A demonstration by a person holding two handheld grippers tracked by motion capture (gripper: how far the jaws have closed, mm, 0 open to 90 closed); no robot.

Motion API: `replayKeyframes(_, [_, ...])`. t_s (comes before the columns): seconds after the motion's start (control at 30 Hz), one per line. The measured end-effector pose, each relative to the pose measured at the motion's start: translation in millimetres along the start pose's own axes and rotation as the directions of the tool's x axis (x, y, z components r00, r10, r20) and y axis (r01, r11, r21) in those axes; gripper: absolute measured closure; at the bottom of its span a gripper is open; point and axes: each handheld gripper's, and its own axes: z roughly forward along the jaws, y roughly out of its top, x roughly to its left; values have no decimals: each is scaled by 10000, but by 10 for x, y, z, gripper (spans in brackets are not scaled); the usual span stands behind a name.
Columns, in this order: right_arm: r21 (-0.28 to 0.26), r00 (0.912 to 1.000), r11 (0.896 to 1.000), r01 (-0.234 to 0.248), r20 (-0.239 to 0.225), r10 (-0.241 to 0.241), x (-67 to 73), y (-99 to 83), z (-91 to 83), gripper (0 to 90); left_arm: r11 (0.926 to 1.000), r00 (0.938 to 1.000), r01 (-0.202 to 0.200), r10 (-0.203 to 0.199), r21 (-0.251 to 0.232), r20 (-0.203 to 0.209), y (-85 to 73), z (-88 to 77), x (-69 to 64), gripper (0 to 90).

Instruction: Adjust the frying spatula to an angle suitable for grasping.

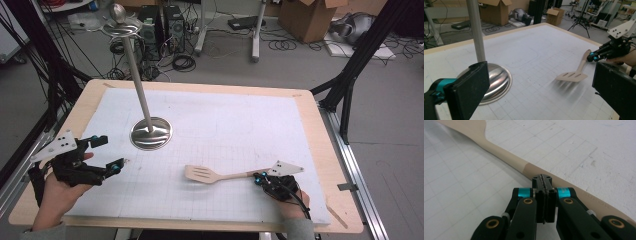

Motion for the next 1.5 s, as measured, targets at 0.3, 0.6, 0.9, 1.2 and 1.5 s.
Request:
replayKeyframes(0.3, [9, 9997, 9998, -184, 187, 184, -52, 54, 69, 900, 10000, 9997, 46, -46, -11, -225, -27, -87, -1, 18])
replayKeyframes(0.6, [-9, 9992, 9997, -226, 326, 226, -93, 97, 128, 900, 10000, 9992, 68, -66, 64, -396, -62, -160, -18, 18])
replayKeyframes(0.9, [-44, 9986, 9996, -273, 453, 274, -141, 147, 196, 900, 10000, 9977, 78, -79, -17, -677, -84, -272, -23, 18])
replayKeyframes(1.2, [-23, 9973, 9996, -291, 678, 292, -186, 213, 280, 900, 9999, 9956, 144, -142, 24, -921, -123, -374, -36, 18])
replayKeyframes(1.5, [-67, 9963, 9991, -424, 744, 428, -242, 275, 363, 900, 9997, 9934, 218, -224, -66, -1129, -161, -505, -47, 18])
